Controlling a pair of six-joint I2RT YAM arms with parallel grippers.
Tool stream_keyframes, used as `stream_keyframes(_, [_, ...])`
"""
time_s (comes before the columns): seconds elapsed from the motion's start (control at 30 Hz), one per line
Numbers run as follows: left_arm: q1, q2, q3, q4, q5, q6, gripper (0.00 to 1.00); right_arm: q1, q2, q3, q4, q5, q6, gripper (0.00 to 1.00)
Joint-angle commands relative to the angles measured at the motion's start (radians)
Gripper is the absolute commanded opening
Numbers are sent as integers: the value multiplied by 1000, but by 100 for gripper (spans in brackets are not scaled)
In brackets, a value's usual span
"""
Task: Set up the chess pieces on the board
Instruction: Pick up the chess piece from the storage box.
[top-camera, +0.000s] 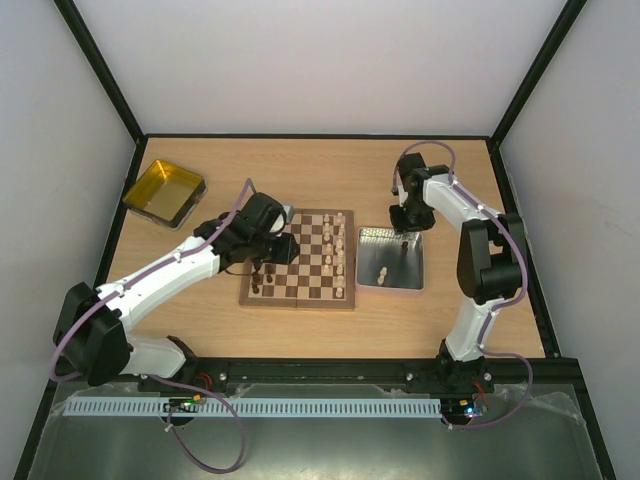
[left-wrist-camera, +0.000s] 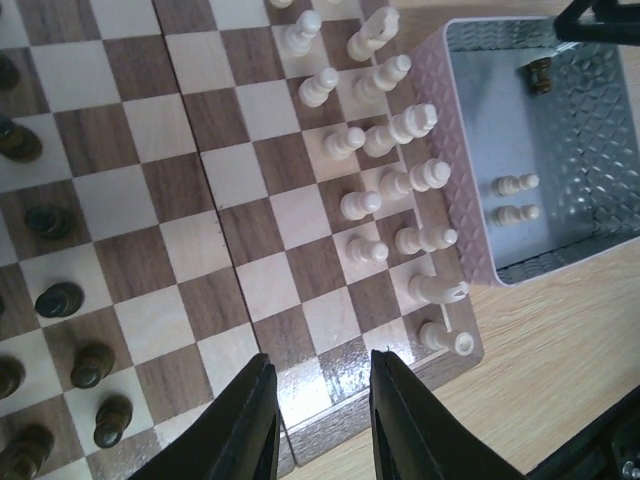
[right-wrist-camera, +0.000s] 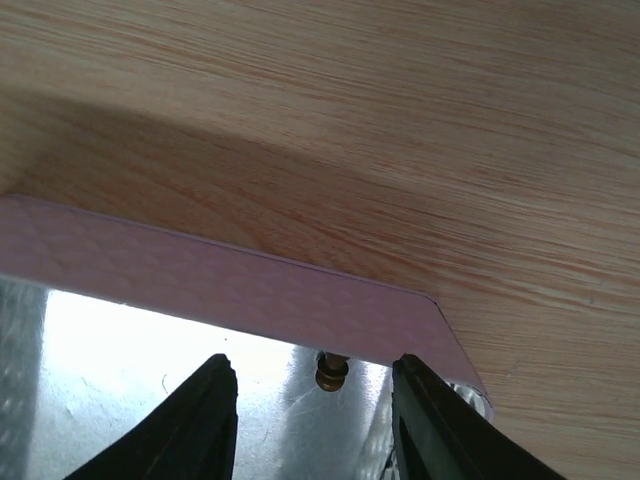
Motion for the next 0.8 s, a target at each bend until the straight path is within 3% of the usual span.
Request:
stream_keyframes(0.0, [-5,-13,-8,57,25,19,28,-5,26,18,-3,22,67,39])
stream_keyframes(0.4, [-5,-16,-65,124,66,3,28,-4,-62,-88,24,14,75,33])
stream_keyframes(0.77, [-5,-17,-71,141,74,-15,28,-4,-7,-110,32,4,68,31])
